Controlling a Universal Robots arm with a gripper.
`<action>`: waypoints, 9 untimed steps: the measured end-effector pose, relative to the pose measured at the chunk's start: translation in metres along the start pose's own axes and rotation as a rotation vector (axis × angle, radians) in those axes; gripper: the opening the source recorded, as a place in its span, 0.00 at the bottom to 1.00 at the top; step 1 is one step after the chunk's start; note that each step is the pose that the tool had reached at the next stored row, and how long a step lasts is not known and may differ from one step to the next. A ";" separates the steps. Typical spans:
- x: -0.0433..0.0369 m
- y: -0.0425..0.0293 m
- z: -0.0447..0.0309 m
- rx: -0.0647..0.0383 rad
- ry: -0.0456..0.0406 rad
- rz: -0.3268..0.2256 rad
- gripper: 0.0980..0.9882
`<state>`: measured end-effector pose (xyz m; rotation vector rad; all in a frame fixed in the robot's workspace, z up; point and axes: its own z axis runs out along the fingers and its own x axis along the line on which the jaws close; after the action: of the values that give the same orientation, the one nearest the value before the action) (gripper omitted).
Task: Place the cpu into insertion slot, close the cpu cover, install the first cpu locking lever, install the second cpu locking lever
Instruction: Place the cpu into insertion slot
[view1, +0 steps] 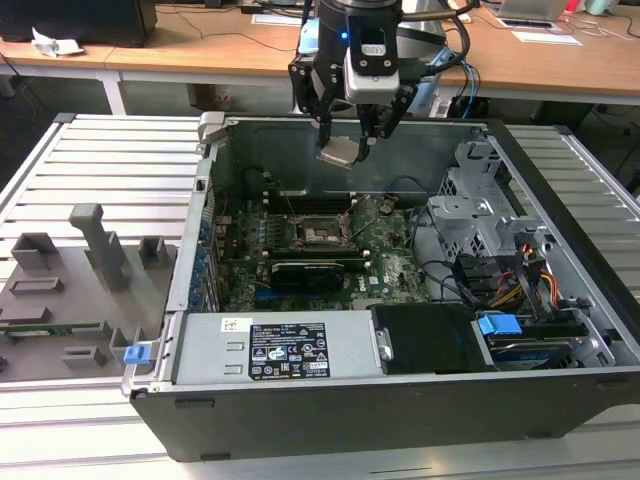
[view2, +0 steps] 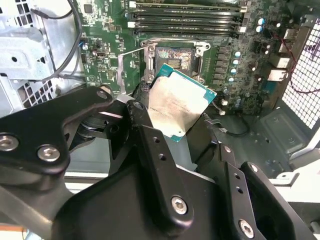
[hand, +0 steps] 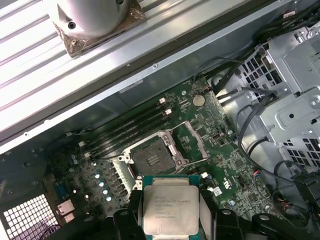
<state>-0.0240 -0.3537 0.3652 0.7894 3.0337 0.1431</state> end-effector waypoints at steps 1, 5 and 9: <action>0.0000 0.0000 0.0001 0.000 -0.0006 0.007 0.50; 0.0000 0.0000 0.0006 -0.001 -0.0041 0.047 0.50; 0.0000 -0.0001 0.0011 -0.002 -0.0076 0.089 0.50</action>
<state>-0.0240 -0.3537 0.3641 0.9236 2.9918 0.1425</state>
